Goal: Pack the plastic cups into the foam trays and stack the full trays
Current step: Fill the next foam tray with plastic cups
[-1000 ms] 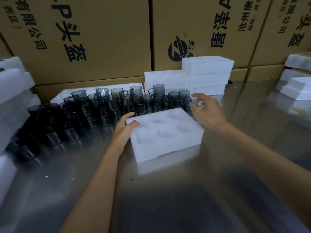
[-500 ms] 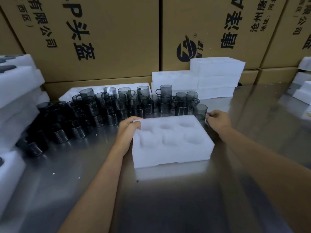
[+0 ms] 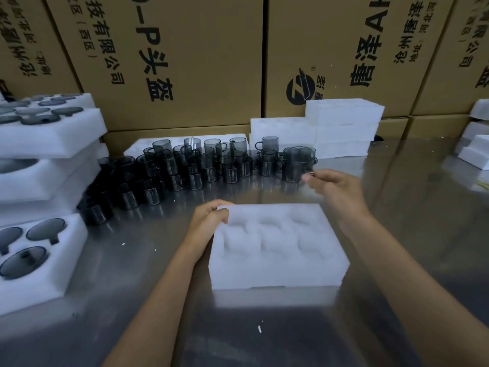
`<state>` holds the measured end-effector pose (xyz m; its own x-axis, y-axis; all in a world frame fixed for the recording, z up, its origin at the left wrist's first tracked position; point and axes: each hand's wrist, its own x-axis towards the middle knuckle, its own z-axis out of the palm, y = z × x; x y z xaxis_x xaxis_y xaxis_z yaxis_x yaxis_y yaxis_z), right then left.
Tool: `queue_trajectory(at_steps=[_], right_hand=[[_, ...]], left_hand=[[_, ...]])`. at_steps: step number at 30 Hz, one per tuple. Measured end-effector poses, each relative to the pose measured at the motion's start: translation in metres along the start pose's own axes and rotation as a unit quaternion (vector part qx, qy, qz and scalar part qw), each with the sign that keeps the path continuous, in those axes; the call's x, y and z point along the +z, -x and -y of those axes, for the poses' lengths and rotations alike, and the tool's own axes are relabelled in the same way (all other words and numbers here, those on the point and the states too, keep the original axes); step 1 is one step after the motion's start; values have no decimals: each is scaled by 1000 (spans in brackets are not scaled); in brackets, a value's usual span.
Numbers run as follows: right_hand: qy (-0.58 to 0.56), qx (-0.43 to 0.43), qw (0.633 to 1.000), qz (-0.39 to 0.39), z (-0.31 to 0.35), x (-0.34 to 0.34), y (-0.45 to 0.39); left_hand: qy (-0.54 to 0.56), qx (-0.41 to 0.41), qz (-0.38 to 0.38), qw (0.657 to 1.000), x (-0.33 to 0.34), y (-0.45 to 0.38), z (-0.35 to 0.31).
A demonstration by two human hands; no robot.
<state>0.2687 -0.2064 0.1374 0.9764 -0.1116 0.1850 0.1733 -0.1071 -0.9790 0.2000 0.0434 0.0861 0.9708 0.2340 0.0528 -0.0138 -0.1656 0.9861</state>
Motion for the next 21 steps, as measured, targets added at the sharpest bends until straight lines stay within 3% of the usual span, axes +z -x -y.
queue_trajectory(at_steps=[3,5,10,15,21], right_hand=[[-39,20,990,137,12,25,34],[-53,38,980,186,9,40,50],[-26,-9,977,210,-1,48,60],[72,-67,961,260,-4,52,64],[89,-77,953,280,-5,54,65]], left_hand=[[10,12,-16,1000,-8,12,-2],[20,47,-44,998,-9,15,-9],[11,128,-10,992,-4,28,-27],[-76,176,-95,977,2,39,-18],[-61,185,-81,978,-7,39,-22]])
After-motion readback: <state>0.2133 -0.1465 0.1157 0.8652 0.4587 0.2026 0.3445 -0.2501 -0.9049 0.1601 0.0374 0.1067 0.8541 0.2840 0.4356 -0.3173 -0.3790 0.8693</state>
